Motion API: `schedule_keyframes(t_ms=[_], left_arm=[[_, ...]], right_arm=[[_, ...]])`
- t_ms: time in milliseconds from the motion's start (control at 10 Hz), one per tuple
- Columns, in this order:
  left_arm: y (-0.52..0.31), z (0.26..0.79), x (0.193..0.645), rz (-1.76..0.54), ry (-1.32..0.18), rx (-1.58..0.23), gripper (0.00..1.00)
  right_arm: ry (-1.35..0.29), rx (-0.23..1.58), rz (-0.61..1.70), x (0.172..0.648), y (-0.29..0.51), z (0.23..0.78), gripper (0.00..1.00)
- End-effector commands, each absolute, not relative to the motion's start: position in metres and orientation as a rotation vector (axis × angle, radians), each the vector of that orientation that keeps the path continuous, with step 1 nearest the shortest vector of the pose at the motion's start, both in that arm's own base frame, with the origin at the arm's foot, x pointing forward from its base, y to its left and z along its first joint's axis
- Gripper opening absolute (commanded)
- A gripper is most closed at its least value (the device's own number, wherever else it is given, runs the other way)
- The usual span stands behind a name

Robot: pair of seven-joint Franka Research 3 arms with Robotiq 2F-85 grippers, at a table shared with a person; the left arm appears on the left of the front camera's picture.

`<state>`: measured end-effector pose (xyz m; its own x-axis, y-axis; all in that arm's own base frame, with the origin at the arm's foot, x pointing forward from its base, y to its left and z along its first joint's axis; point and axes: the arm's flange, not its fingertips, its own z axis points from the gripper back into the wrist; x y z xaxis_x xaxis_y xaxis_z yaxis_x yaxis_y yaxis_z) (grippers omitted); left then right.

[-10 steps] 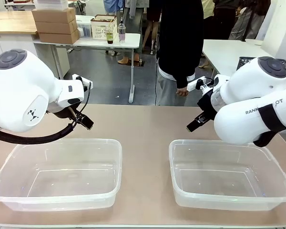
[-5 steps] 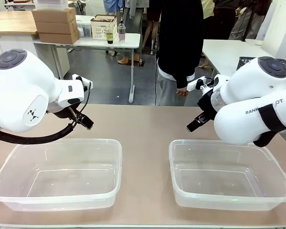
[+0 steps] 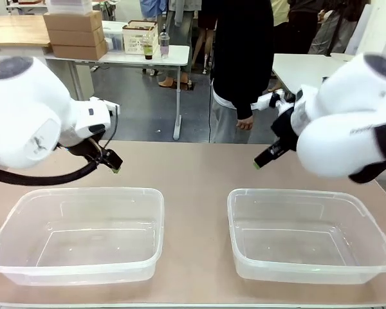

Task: Sort the waste into each basket.
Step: Pick up the Organizing box on the left side of the table and lift it.

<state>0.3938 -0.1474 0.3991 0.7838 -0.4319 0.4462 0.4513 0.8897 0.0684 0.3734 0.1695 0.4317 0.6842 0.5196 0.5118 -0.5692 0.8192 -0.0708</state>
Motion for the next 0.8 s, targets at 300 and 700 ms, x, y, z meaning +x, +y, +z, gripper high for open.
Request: schedule_keyframes(t_ms=[300, 700], left_arm=[[-0.152, 0.43, 0.375, -0.43, -0.431, -0.077, 1.0], [-0.108, 0.486, 0.364, -0.664, -0.43, -1.079, 1.0]], right_arm=[[-0.541, 0.16, 0.601, 0.352, 0.168, 0.468, 1.0], [-0.428, 1.186, 0.192, 0.351, 0.138, 0.525, 1.0]])
